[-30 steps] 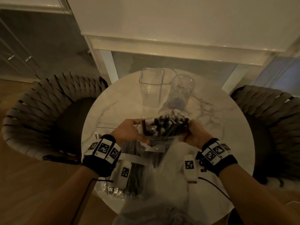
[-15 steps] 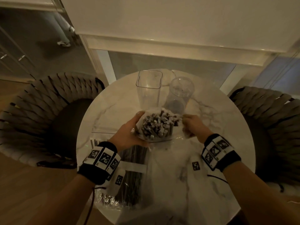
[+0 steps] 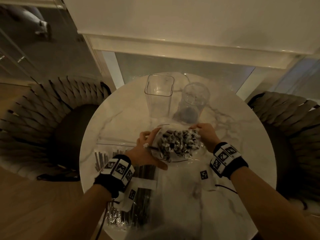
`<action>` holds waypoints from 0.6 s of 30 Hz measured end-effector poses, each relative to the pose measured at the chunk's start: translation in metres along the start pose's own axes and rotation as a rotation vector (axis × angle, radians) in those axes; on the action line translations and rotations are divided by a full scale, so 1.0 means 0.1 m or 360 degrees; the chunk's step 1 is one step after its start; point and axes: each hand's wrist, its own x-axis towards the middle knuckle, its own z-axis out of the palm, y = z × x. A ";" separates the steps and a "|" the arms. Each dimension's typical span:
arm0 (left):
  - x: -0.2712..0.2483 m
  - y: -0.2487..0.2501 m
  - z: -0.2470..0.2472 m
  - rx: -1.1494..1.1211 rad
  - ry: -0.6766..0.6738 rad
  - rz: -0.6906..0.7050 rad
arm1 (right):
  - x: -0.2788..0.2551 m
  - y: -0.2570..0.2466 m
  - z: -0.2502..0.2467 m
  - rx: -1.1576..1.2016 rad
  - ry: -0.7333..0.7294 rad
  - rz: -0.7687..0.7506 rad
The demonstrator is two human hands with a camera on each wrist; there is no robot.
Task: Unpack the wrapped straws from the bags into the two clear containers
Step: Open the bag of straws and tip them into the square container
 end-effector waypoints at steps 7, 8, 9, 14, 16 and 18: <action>0.13 0.20 0.04 -0.0777 0.0495 0.0054 | -0.37 -0.02 -0.22 0.0641 -0.0403 -0.0194; 0.11 0.28 -0.04 -0.0881 0.0527 0.0045 | -0.37 -0.03 -0.30 0.0809 -0.0391 -0.0187; 0.10 0.34 -0.13 -0.0984 0.0543 0.0082 | -0.40 -0.04 -0.38 0.0875 -0.0384 -0.0166; 0.03 0.78 -0.37 -0.1141 0.0477 0.0209 | -0.56 -0.21 -0.28 0.0747 -0.0627 -0.0343; 0.02 0.92 -0.41 -0.1129 0.0462 0.0209 | -0.62 -0.35 -0.18 0.0736 -0.0575 -0.0467; 0.00 0.95 -0.50 -0.1416 0.0446 0.0240 | -0.71 -0.53 -0.18 0.0795 -0.0414 -0.0443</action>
